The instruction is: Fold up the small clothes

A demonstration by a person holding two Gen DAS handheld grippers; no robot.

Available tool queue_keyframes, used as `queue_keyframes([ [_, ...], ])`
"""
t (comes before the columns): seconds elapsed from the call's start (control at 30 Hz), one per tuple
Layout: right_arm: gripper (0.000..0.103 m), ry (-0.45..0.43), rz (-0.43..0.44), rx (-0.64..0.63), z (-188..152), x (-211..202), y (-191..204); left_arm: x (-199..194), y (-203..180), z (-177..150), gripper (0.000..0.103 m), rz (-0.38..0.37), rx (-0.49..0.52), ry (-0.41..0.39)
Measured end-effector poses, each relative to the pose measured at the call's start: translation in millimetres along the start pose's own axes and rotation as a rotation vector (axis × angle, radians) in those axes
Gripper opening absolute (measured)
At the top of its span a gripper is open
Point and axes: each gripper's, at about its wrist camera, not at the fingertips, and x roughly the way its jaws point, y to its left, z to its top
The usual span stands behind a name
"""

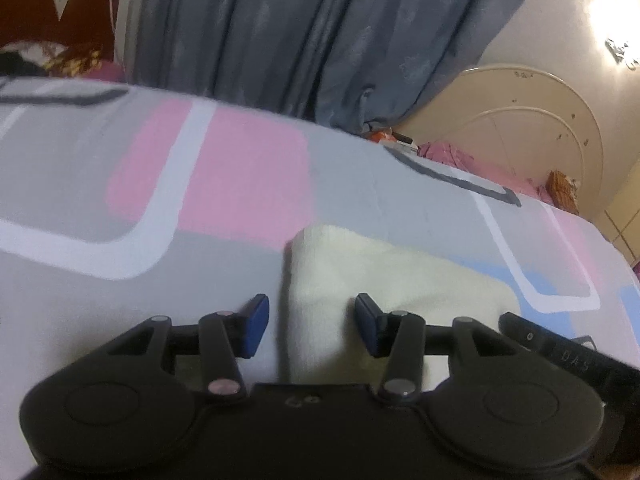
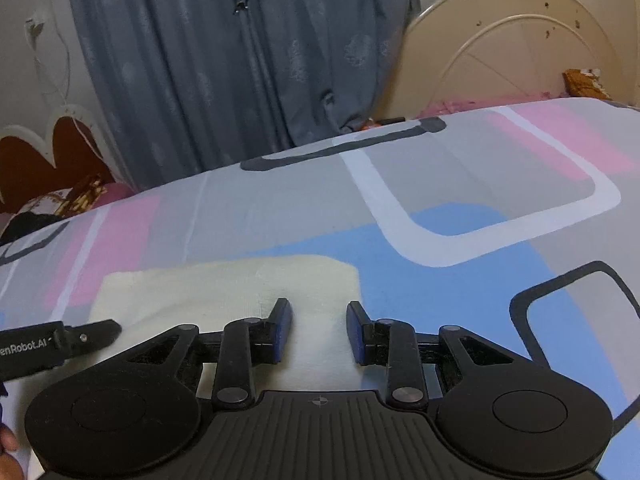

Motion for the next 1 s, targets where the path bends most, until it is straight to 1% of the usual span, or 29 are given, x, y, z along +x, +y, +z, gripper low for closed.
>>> queue_keyframes([
  [0.03,0.03,0.001,0.002,-0.009,2.1,-4.2,0.4,-8.9,-2.0,-1.9,0.044,-0.006,0.027,-0.021],
  [0.13,0.03,-0.033,0.068,-0.003,1.3,-34.2,0.6,-31.9,-5.1,-12.7,0.044,-0.03,0.096,-0.053],
  [0.2,0.03,-0.038,0.107,-0.016,-6.3,-54.7,1.5,-47.8,-3.1,-24.3,0.044,-0.037,0.114,-0.064],
  [0.23,0.03,-0.042,0.117,-0.032,-12.2,-63.7,2.3,-54.1,-1.3,-31.6,0.044,-0.043,0.123,-0.058],
  [0.33,0.03,-0.042,0.156,-0.058,-31.4,-82.6,6.7,-63.0,-0.9,-48.0,0.045,-0.029,0.132,-0.058],
  [0.37,0.03,-0.034,0.152,-0.086,-39.9,-83.8,9.7,-64.6,-1.4,-52.1,0.045,-0.025,0.138,-0.065],
  [0.43,0.03,-0.019,0.101,-0.148,-54.4,-78.7,14.2,-65.7,-3.5,-53.2,0.045,-0.023,0.15,-0.064],
  [0.47,0.03,-0.013,0.095,-0.149,-58.6,-77.5,12.4,-67.7,-5.3,-52.5,0.045,-0.023,0.148,-0.061],
  [0.57,0.03,-0.004,0.099,-0.098,-59.7,-89.4,4.9,-79.1,-5.7,-53.3,0.045,-0.031,0.149,-0.064],
  [0.67,0.03,-0.015,0.146,-0.07,-63.1,-123.2,-0.1,-93.6,0.7,-61.8,0.044,-0.042,0.147,-0.058],
  [0.77,0.03,0.03,0.171,-0.058,-80.1,-143.5,-2.5,-98.2,4.6,-74.6,0.044,-0.038,0.161,-0.036],
  [0.83,0.03,0.057,0.164,-0.077,-96.6,-151.4,0.6,-97.0,2.9,-82.5,0.044,-0.044,0.176,-0.005],
  [0.9,0.03,0.088,0.153,-0.083,-109.4,-152.6,3.0,-96.6,1.3,-89.3,0.044,-0.052,0.178,0.011],
  [0.93,0.03,0.104,0.141,-0.07,-115.4,-151.7,2.4,-96.6,1.0,-92.3,0.045,-0.055,0.183,0.018],
  [1.0,0.03,0.121,0.143,-0.035,-123.8,-152.0,0.8,-95.9,0.0,-96.7,0.046,-0.058,0.187,0.024],
])
